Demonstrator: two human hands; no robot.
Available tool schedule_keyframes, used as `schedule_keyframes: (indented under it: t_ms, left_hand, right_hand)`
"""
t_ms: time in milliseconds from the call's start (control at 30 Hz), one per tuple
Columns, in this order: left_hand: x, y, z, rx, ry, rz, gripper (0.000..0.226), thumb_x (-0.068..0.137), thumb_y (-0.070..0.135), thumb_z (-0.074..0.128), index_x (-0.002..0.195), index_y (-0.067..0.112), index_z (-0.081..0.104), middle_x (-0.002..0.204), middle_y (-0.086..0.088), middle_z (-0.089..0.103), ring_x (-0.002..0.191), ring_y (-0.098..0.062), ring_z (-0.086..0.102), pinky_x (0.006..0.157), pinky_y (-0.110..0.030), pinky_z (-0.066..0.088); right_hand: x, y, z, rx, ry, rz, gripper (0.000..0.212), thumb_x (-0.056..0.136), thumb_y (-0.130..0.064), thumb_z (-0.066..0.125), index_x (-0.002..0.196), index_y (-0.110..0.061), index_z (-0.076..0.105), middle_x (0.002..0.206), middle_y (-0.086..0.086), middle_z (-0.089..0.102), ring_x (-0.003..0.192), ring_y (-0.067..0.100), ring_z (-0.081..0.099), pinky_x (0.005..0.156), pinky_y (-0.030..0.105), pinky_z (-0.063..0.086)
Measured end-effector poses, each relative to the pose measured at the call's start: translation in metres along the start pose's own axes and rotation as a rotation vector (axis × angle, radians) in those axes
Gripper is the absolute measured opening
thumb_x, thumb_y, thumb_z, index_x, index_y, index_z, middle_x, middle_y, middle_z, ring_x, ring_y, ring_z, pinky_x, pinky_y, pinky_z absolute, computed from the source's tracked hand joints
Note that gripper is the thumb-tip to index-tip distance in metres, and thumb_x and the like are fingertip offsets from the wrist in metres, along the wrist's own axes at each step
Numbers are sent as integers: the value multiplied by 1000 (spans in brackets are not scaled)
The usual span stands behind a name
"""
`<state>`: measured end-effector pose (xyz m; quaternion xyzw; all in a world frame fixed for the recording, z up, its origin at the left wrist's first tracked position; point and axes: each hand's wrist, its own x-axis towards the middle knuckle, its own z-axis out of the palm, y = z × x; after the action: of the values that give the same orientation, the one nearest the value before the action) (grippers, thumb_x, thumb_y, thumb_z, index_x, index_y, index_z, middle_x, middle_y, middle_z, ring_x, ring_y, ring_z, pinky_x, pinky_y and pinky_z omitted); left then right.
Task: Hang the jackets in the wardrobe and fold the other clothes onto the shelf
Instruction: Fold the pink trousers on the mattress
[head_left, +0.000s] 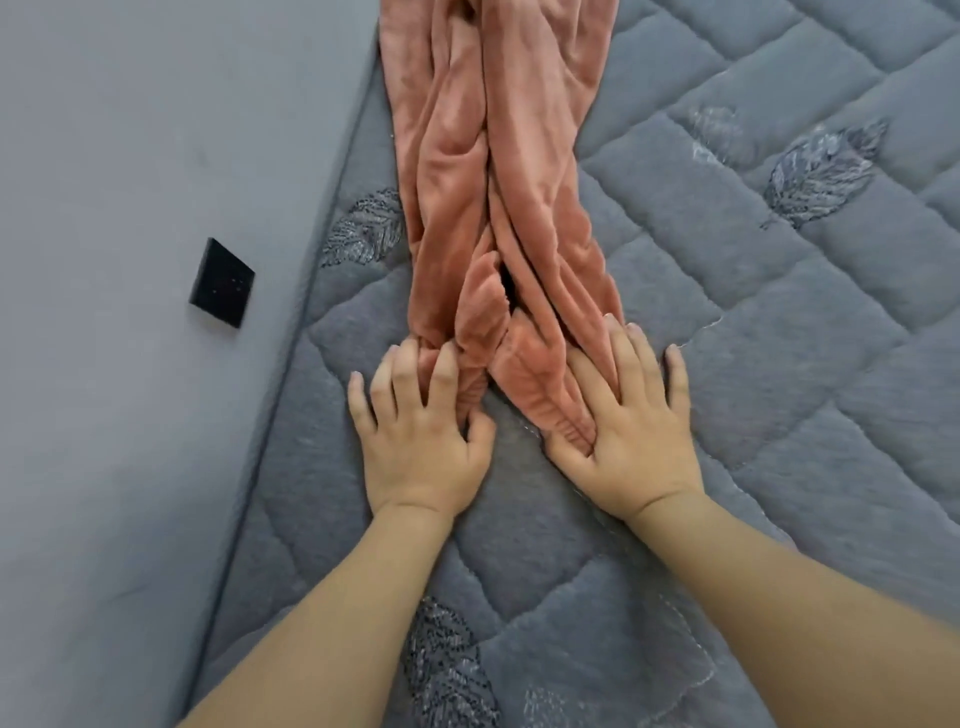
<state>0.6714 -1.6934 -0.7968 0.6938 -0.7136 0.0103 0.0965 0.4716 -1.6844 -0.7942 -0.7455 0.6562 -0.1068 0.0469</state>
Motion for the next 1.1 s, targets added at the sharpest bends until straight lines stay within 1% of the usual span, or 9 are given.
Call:
schedule_keyframes:
  t_ms: [367, 567, 667, 733, 800, 867, 900, 967, 1100]
  left_hand:
    - [0, 2, 2, 24, 0, -3, 68, 77, 45, 54, 139, 20, 40, 142, -16, 40, 132, -36, 37, 116, -59, 18]
    - [1, 0, 3, 8, 63, 13, 60, 80, 44, 54, 134, 21, 44, 139, -15, 45, 131, -35, 40, 116, -58, 19]
    - [1, 0, 4, -21, 93, 13, 52, 82, 42, 54, 129, 19, 49, 136, -13, 48, 127, -34, 43, 116, -56, 20]
    - [1, 1, -1, -49, 91, 3, 47, 82, 38, 53, 123, 15, 55, 130, -15, 53, 121, -36, 48, 115, -56, 23]
    - [0, 4, -13, -93, 75, 10, 40, 81, 29, 52, 112, 7, 62, 115, -20, 58, 106, -41, 54, 109, -58, 33]
    - [-1, 12, -29, -117, 77, 27, 27, 78, 17, 56, 97, 1, 64, 99, -25, 58, 90, -43, 54, 89, -55, 46]
    - [-5, 17, -38, -110, 54, 9, 21, 77, 12, 59, 94, -1, 63, 96, -26, 56, 87, -43, 53, 80, -53, 46]
    - [-18, 24, -53, -105, -29, -60, 18, 82, 9, 57, 97, 0, 61, 102, -26, 54, 94, -43, 51, 78, -51, 41]
    - [-82, 48, -84, -110, -331, -174, 16, 89, 16, 45, 95, 13, 60, 111, -16, 51, 104, -39, 51, 77, -43, 39]
  right_hand:
    - [1, 5, 3, -7, -24, -22, 74, 81, -61, 48, 146, -27, 38, 160, 13, 20, 149, 33, 15, 117, 61, 9]
    - [2, 3, 2, 23, -10, -32, 69, 83, -55, 46, 144, -25, 43, 161, 12, 20, 149, 33, 15, 117, 61, 8]
    - [0, 3, 1, 60, 24, -29, 61, 84, -47, 48, 140, -24, 49, 158, 11, 27, 148, 32, 20, 118, 58, 10]
    - [0, -1, -7, 117, 72, -21, 50, 85, -38, 50, 130, -19, 59, 150, 11, 41, 142, 33, 33, 116, 56, 18]
    - [-3, -6, -21, 160, 109, -25, 35, 83, -26, 57, 112, -12, 70, 133, 12, 58, 122, 36, 52, 103, 52, 39]
    - [-15, 0, -39, 108, 124, -25, 16, 81, -18, 64, 91, -8, 71, 111, 12, 66, 92, 38, 61, 74, 43, 48]
    - [-27, 8, -48, 44, 72, -10, 12, 82, -17, 64, 85, -8, 70, 104, 12, 65, 82, 37, 60, 63, 39, 43]
    - [-55, 33, -71, -116, -122, 84, 15, 88, -21, 56, 86, -11, 68, 103, 9, 59, 82, 36, 58, 57, 34, 33]
    - [-119, 68, -128, -268, -520, 448, 29, 94, -22, 48, 118, -20, 62, 124, 6, 50, 109, 31, 58, 77, 36, 44]
